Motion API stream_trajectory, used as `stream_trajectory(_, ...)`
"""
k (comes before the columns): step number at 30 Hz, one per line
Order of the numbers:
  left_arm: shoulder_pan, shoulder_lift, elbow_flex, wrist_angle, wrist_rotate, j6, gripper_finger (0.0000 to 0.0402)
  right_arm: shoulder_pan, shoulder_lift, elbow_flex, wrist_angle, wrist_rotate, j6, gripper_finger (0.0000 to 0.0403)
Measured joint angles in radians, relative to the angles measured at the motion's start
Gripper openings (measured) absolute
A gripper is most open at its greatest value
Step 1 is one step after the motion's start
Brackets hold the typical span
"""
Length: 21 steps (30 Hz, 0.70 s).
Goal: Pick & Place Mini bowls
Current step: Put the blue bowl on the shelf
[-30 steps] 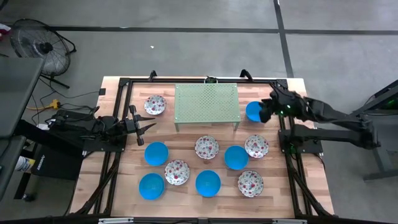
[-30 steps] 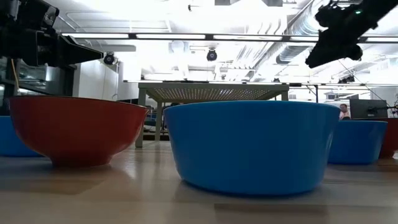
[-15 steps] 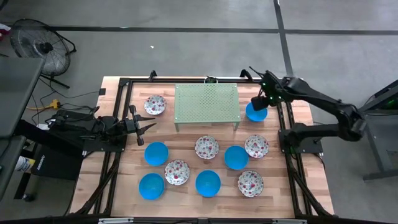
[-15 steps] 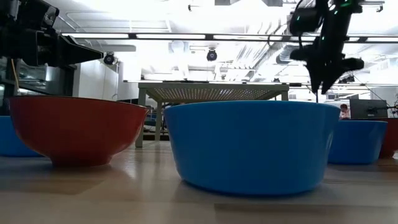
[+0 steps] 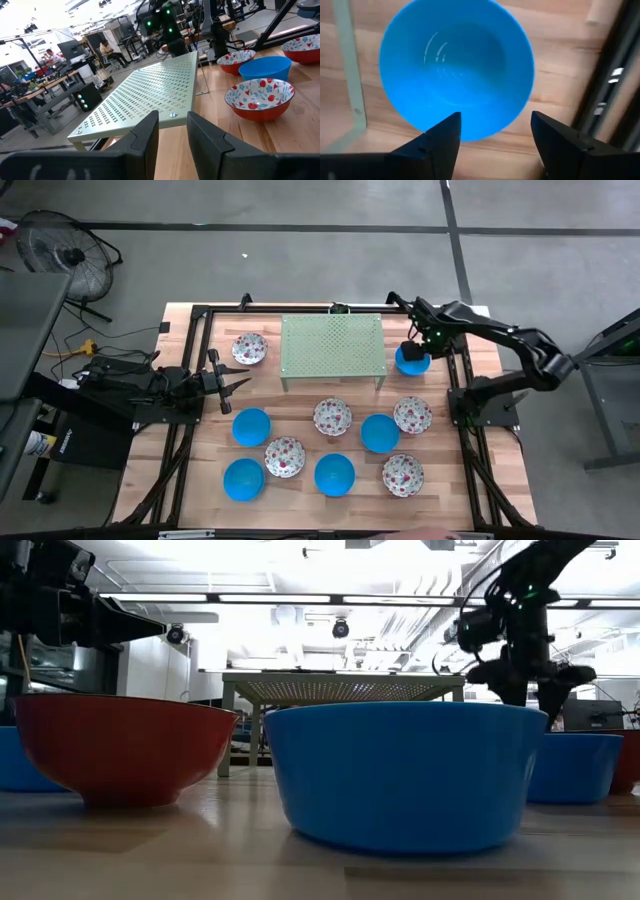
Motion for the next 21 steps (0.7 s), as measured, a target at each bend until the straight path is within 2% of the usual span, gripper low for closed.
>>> stream_trajectory(16,0.000,0.000,0.000,0.000,0.000,0.000,0.0097,-0.096,0.012,-0.133,0.150,0.007,0.024,0.0186)
stream_trajectory(21,0.000,0.000,0.000,0.000,0.000,0.000,0.0097,-0.111,0.012,-0.142,0.159,0.012,0.024,0.0162)
